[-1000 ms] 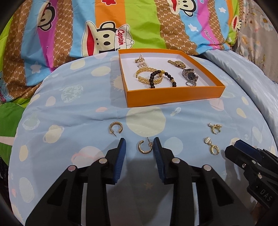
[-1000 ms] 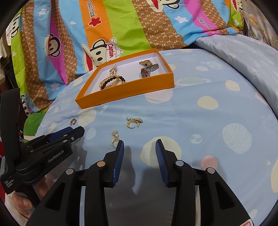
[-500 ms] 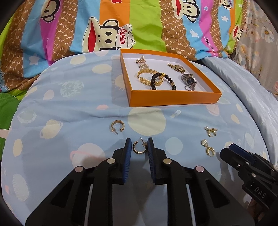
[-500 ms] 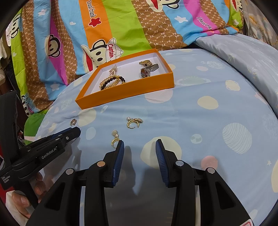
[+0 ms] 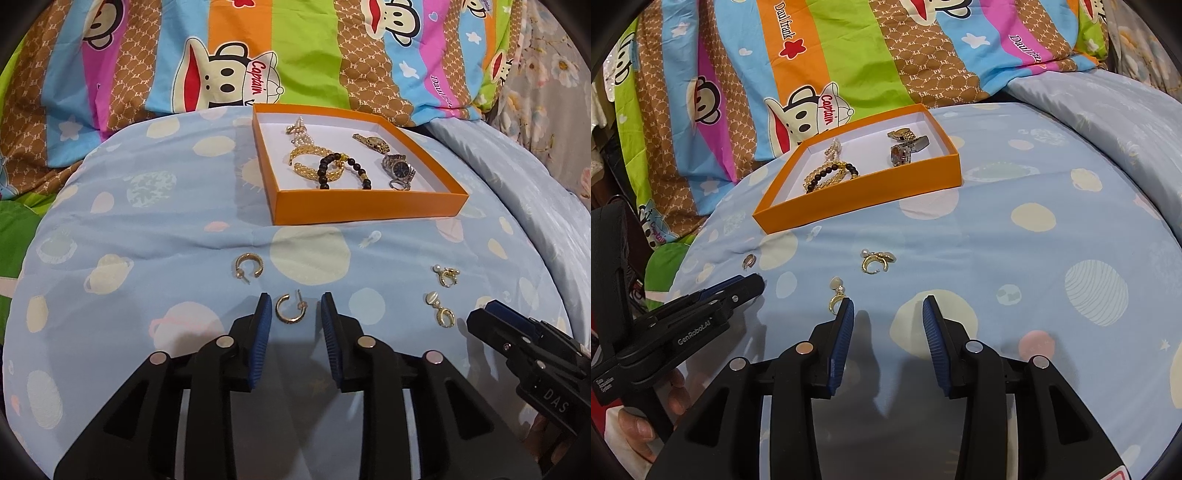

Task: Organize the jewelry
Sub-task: 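Grasp the second gold hoop earring with the right tool while the left tool holds its hoop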

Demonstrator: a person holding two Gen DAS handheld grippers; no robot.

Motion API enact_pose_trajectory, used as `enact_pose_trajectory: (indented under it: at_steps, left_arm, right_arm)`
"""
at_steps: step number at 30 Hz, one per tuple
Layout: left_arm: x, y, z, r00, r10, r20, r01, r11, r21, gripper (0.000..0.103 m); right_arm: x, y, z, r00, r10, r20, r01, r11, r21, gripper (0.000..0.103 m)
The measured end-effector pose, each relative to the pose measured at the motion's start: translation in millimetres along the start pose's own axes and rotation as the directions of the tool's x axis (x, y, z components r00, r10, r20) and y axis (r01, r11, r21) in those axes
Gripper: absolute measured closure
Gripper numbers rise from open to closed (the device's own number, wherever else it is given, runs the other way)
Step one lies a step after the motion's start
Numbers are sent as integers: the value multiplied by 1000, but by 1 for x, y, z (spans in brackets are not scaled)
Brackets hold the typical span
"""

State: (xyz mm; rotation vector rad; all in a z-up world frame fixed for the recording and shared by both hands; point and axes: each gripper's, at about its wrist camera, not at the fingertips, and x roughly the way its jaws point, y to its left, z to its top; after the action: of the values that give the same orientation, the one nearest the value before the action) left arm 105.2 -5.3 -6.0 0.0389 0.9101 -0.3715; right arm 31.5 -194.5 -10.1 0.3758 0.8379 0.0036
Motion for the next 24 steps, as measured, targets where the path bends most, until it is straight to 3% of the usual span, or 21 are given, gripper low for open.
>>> enact_pose_trajectory:
  at_steps: [2,5,13,24]
  left_arm:
    - [2,-2,1,1000,4,0,-4,1000,12,76]
    - [1,-3,1,1000,-11,2,11,1000,21,86]
    - [-14,14,-9,1000,-2,16,2,1000,-1,86]
    - [-35,70,-17,995,85,54,-81,994,-78,86]
  right_arm:
    - [0,0,0,1000,0,0,0,1000,0,64]
    - [0,0,0,1000,0,0,0,1000,-1,64]
    - [-1,10,3,1000,-9,12,10,999,-38,64]
    - [23,87,10,997,77,-17,-79,979,-190,64]
